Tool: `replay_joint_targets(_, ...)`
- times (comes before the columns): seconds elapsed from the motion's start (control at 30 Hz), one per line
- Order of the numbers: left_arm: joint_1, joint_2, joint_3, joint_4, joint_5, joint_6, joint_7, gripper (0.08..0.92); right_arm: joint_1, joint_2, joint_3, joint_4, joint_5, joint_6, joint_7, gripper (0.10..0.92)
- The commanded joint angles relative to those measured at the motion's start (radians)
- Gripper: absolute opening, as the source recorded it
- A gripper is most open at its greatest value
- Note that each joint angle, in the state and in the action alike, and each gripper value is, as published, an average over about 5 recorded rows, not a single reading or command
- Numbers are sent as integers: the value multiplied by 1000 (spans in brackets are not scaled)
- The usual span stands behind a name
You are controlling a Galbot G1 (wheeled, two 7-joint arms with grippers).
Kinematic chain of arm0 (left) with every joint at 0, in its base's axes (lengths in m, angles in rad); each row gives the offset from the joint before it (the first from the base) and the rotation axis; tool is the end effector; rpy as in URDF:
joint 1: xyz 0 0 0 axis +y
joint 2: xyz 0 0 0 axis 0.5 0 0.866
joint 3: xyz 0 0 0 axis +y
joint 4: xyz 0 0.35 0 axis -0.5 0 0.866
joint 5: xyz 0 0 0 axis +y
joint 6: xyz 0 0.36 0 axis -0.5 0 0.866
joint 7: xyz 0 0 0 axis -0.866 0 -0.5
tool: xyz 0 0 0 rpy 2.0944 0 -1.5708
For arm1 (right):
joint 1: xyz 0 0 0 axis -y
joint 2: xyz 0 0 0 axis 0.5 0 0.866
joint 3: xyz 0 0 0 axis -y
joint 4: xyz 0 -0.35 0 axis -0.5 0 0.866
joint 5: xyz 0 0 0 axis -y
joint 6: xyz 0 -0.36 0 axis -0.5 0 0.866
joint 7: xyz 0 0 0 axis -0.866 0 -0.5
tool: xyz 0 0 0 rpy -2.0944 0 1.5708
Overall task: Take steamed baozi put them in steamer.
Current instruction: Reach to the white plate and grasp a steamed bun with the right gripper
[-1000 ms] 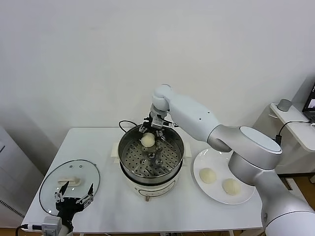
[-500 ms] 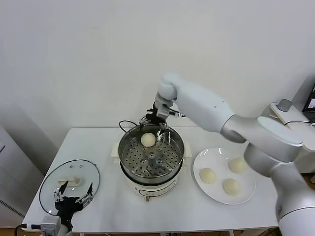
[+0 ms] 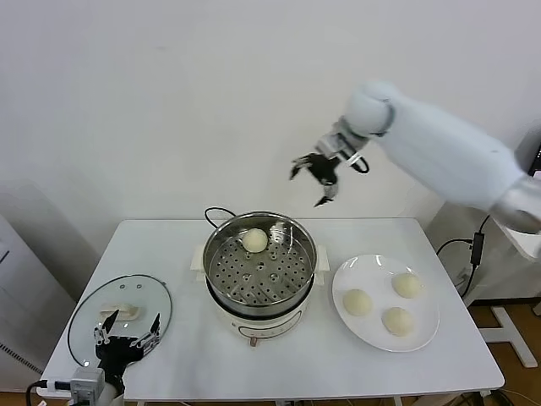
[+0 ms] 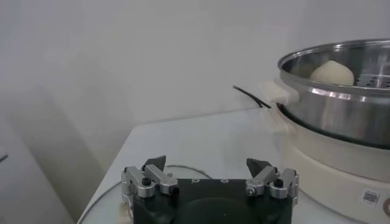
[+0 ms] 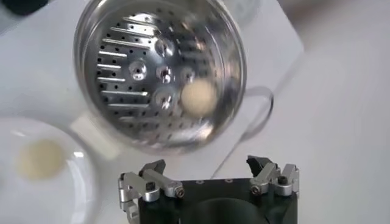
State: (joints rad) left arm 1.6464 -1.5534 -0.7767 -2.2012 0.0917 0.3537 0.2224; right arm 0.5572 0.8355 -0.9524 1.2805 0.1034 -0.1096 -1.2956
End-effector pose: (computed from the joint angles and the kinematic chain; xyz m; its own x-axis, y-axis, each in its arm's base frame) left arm 0.1555 0.0752 -0.2715 -0.9402 -0.0507 0.3367 0.0096 0.9845 0.1749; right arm 0.5649 -0.0492 0.0517 -0.2860 -0.2662 0.9205 -0.8557 -0.3614 -0.3704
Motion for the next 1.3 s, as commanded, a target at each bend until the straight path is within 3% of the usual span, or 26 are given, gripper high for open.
replay_joint_targets(0.03, 1, 6, -1, -2, -7, 9, 2, 823, -54, -324, -37, 260, 26, -407, -14, 823)
replay_joint_targets(0.2, 2, 1, 4, -1, -7, 12, 2, 823, -272, -360, 85, 327, -72, -391, 1, 823)
replay_joint_targets(0.5, 8, -4, 5, 3, -4, 11, 1, 823, -558, -300, 272, 316, -222, -368, 41, 823)
replay_joint_targets(1.3, 3, 2, 3, 29, -1, 18, 3, 823, -754, -123, 370, 169, -336, -328, 86, 823)
